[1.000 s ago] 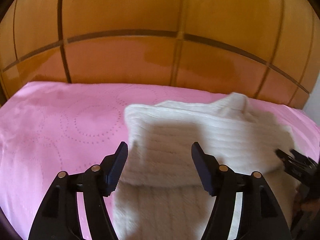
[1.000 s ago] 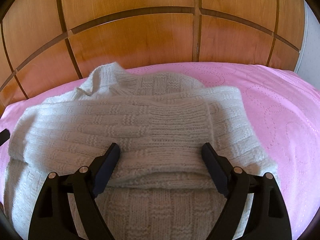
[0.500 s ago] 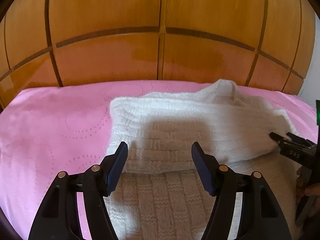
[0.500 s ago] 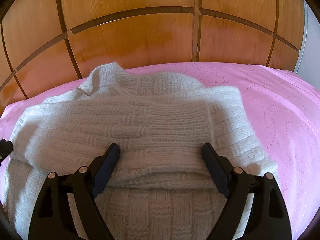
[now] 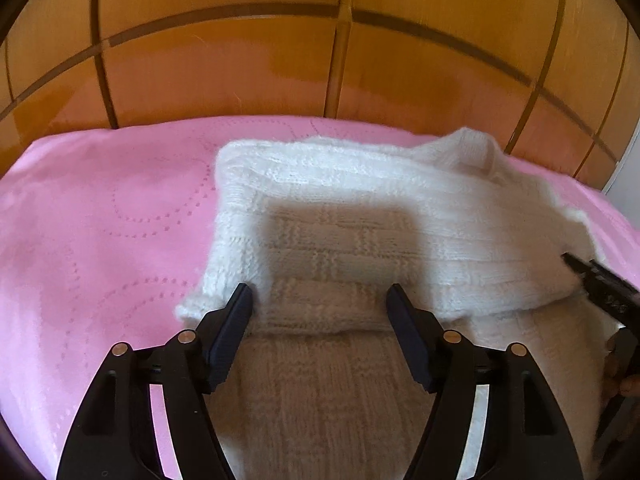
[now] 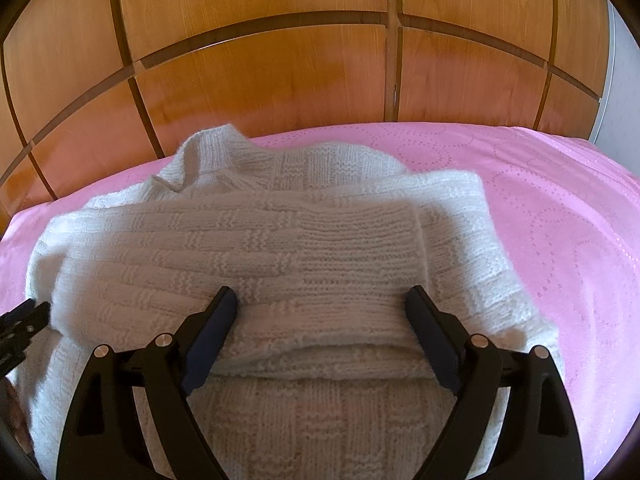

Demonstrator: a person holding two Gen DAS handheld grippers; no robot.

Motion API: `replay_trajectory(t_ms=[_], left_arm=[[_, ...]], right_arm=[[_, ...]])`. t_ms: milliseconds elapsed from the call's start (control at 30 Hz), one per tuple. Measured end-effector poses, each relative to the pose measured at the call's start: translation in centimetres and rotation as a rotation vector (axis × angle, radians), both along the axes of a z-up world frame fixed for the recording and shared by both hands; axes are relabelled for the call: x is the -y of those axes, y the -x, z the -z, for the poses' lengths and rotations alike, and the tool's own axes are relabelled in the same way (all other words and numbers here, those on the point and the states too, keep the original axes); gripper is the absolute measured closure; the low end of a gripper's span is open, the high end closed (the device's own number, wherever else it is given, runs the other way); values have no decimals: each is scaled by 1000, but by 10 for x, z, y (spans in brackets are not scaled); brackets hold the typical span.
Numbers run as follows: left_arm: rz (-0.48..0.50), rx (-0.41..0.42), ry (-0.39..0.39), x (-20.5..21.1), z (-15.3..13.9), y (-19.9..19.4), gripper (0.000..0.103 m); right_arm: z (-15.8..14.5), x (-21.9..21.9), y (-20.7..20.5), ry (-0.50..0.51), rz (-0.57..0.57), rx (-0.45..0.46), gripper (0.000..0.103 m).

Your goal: Fold small clothes

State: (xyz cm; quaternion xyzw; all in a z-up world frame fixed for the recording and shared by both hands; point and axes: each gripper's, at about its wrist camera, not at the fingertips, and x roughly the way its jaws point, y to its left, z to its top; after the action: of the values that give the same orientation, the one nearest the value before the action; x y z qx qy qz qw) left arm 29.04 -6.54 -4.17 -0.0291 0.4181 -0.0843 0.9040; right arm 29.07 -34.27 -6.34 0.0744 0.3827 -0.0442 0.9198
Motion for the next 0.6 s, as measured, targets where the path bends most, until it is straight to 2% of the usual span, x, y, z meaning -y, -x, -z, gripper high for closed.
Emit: replay_trajectory(t_ms=[167,300,467,600], left_arm=[[-27,-23,68,-23,-5,32,35],[-26,-22,97,-45,-7,74,35],[-9,-69,134,-70,3,114,35],[27,-74,159,-84,7,151,35]], right_arm=[[-5,1,3,-18,-15,-6,13],[-17,2,17,-31,-60,-10,3],[-26,29,58,-45,-34,-7,3],[-16,62,105,-98,3,-51,3]])
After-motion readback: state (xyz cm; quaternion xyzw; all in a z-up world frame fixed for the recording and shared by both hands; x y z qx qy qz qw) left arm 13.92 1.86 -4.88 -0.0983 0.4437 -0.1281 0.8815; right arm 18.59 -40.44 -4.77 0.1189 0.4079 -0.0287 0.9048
